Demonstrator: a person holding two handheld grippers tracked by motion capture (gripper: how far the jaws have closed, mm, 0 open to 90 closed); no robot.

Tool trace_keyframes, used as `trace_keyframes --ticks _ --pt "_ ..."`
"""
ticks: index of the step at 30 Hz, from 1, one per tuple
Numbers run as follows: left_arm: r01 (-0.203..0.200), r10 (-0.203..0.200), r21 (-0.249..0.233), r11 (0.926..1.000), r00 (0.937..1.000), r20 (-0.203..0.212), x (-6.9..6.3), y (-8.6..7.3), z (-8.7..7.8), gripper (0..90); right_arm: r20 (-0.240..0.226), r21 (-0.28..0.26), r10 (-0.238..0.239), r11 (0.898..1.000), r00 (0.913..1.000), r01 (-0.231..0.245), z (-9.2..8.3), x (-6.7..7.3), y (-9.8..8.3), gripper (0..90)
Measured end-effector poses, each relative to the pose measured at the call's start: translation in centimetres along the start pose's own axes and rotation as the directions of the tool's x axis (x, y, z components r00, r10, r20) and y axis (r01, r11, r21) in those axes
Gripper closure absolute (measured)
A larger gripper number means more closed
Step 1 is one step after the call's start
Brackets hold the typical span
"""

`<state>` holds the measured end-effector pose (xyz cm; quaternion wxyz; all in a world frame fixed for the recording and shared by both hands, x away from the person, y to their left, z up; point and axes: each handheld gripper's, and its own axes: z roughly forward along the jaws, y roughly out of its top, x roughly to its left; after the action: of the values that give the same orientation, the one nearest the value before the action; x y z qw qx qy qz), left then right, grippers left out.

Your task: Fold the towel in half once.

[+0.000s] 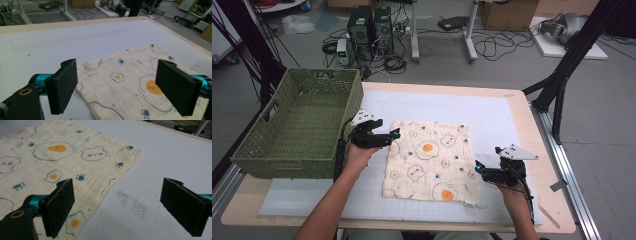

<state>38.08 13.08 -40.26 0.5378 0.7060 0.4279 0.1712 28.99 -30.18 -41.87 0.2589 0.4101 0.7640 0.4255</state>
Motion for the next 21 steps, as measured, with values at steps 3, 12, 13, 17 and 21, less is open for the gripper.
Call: trace_keyframes --ticks 3,12,13,17,21 --pt "0.003 -0.002 0.015 0.9999 0.9992 -0.04 0.4 0.4 1.0 20.0 -0.001 0.0 0.006 1.0 1.0 -0.006 0.1 0.0 0.0 11.5" --pt "0.007 0.004 0.098 0.9952 0.9941 -0.109 1.5 -0.1 4.3 21.5 -0.006 0.002 0.011 1.0 0.9999 -0.011 0.2 -0.1 0.0 11.5" --pt "0.01 0.003 0.124 0.9922 0.994 -0.11 1.6 -0.3 4.8 21.3 -0.007 -0.001 0.01 1.0 0.9999 -0.01 0.3 0.0 0.0 11.5" --pt "-0.002 0.024 0.157 0.9876 0.9897 -0.141 1.9 -0.4 6.0 20.6 -0.016 0.0 0.018 1.0 0.9997 -0.018 0.3 0.0 0.0 11.5" --pt "-0.006 0.037 0.196 0.9806 0.9869 -0.157 2.1 -0.5 6.8 21.4 -0.015 0.0 0.02 1.0 0.9997 -0.02 0.4 -0.1 0.0 11.5"
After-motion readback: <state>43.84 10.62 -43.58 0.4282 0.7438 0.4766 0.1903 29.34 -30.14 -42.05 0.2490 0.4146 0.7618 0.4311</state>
